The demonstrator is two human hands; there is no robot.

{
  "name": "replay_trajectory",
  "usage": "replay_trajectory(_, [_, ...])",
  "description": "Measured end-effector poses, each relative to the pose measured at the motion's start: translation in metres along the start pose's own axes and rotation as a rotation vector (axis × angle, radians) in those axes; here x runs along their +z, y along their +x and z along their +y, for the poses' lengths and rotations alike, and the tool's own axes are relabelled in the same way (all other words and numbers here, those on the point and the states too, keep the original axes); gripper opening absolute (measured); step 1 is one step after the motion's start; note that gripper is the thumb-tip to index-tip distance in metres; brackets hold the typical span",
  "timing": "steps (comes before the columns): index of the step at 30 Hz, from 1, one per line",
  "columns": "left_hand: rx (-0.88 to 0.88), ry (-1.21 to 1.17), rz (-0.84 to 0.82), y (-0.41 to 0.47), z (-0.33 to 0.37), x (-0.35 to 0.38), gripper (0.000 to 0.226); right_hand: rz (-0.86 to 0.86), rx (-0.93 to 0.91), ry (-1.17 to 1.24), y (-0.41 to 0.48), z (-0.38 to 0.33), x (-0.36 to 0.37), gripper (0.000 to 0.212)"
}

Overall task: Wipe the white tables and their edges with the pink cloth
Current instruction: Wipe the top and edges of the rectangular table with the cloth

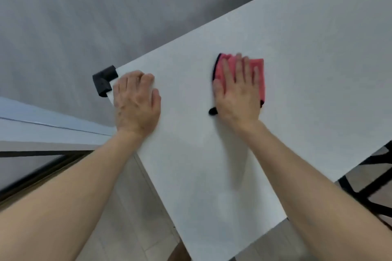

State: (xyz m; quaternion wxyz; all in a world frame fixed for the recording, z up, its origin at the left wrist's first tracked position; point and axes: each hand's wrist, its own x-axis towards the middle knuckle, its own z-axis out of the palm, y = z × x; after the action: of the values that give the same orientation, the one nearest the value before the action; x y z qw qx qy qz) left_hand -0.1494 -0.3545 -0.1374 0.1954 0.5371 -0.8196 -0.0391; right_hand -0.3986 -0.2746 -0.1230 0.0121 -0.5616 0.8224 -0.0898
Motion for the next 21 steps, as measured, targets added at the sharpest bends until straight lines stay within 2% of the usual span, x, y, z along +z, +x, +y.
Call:
replay_trajectory(3, [-0.001, 0.004, -0.013, -0.002, 0.001, -0.004, 0.031, -0.227, -0.761, 0.035, -0.061, -0.044, -0.004, 0.062])
replay_trajectory(4, [-0.006, 0.006, -0.022, -0.002, 0.000, -0.005, 0.033, -0.257, -0.919, 0.036, -0.051, -0.033, -0.009, 0.062])
replay_trajectory(5, [-0.014, 0.004, -0.036, -0.001, -0.001, -0.005, 0.037, -0.247, -0.944, 0.038, -0.025, -0.013, -0.012, 0.063])
replay_trajectory(6, [-0.027, 0.003, -0.048, -0.001, -0.001, -0.005, 0.042, -0.212, -0.832, 0.032, 0.007, 0.012, -0.010, 0.063])
replay_trajectory(7, [-0.044, 0.002, -0.052, -0.001, 0.000, -0.004, 0.047, -0.150, -0.630, 0.020, 0.043, 0.039, -0.008, 0.064])
replay_trajectory(9, [-0.064, -0.004, -0.039, -0.001, 0.001, -0.003, 0.055, -0.046, -0.117, -0.028, 0.103, 0.075, -0.011, 0.069])
replay_trajectory(10, [-0.065, -0.006, -0.034, -0.001, 0.000, -0.002, 0.057, -0.020, 0.085, -0.015, 0.115, 0.070, -0.007, 0.071])
replay_trajectory(11, [-0.064, -0.007, -0.034, -0.001, -0.001, -0.001, 0.057, 0.008, 0.171, 0.008, 0.116, 0.047, -0.002, 0.070])
replay_trajectory(12, [-0.063, -0.007, -0.041, -0.001, -0.001, -0.001, 0.057, 0.047, 0.098, 0.028, 0.107, 0.015, 0.008, 0.067])
replay_trajectory(14, [-0.060, 0.002, -0.048, 0.000, 0.000, -0.002, 0.056, -0.023, -0.389, 0.096, 0.071, -0.052, 0.018, 0.061])
replay_trajectory(15, [-0.056, 0.007, -0.048, 0.000, -0.001, -0.003, 0.056, -0.115, -0.634, 0.093, 0.056, -0.068, 0.018, 0.060])
replay_trajectory(16, [-0.051, 0.009, -0.048, 0.000, -0.001, -0.003, 0.056, -0.167, -0.795, 0.052, 0.057, -0.064, 0.014, 0.060])
replay_trajectory(17, [-0.049, 0.009, -0.050, 0.000, 0.000, -0.003, 0.056, -0.157, -0.849, 0.037, 0.072, -0.046, 0.009, 0.061])
replay_trajectory(18, [-0.050, 0.011, -0.053, 0.000, 0.000, -0.003, 0.056, -0.142, -0.763, 0.049, 0.094, -0.020, 0.008, 0.061])
replay_trajectory(21, [-0.061, 0.031, -0.063, 0.000, -0.001, -0.002, 0.056, -0.059, -0.119, 0.014, 0.158, 0.056, -0.003, 0.065])
